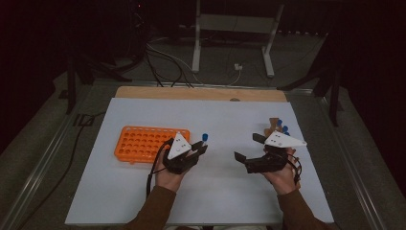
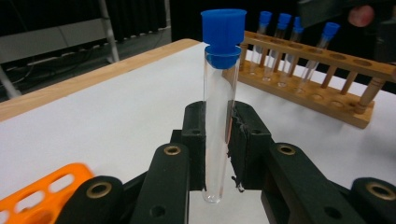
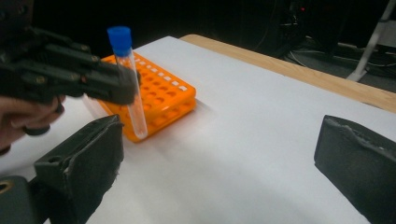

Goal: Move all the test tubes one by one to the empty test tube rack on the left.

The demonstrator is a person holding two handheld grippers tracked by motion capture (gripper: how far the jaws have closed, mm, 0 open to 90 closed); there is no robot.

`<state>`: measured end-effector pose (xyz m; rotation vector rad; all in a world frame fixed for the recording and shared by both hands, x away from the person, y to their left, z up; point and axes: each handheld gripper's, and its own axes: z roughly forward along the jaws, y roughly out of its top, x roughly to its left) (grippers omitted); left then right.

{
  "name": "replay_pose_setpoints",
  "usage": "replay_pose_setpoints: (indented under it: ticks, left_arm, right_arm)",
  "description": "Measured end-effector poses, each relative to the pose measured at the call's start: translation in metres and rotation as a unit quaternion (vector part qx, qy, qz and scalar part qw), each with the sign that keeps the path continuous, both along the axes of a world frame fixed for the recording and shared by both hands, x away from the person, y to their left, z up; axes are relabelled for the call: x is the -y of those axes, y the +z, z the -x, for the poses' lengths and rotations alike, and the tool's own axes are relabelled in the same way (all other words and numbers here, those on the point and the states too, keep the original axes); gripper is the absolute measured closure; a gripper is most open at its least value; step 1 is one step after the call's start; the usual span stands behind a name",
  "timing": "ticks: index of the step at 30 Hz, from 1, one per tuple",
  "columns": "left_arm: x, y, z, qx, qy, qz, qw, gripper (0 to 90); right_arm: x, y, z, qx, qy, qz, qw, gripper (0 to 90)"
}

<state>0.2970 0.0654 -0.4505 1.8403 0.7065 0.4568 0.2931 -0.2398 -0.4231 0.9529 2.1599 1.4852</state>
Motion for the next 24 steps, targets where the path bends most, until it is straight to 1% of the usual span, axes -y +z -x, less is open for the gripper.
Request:
replay_pose_setpoints:
  ticks: [7, 11, 14, 17, 20, 21, 24]
  left_arm:
    - [-0.018, 0.000, -0.003, 0.001, 0.021, 0.003, 0.9998, 78.2]
    - [-0.027, -0.004, -0.006, 0.000, 0.031, 0.000, 0.9995, 78.2]
    - [-0.033, -0.008, -0.008, -0.005, 0.038, 0.000, 0.9993, 78.3]
    - [-0.038, -0.013, -0.009, -0.010, 0.044, -0.003, 0.9990, 78.3]
    - [-0.042, -0.016, -0.009, -0.013, 0.051, -0.005, 0.9986, 78.3]
    - [-0.043, -0.017, -0.009, -0.013, 0.052, -0.002, 0.9986, 78.3]
    - [-0.046, -0.017, -0.008, -0.012, 0.057, -0.003, 0.9983, 78.3]
  right_arm:
    - [0.008, -0.005, 0.005, -0.001, -0.008, 0.002, 1.0000, 0.4]
    - [0.011, -0.008, 0.008, -0.001, -0.011, 0.004, 0.9999, 0.4]
    - [0.015, -0.009, 0.010, -0.003, -0.015, 0.003, 0.9999, 0.4]
    - [0.018, -0.012, 0.011, -0.004, -0.019, -0.002, 0.9998, 0.4]
    - [0.019, -0.013, 0.012, -0.007, -0.019, -0.001, 0.9998, 0.4]
    - [0.019, -0.013, 0.012, -0.007, -0.019, -0.001, 0.9998, 0.4]
    - [0.019, -0.014, 0.013, -0.008, -0.018, 0.001, 0.9998, 0.4]
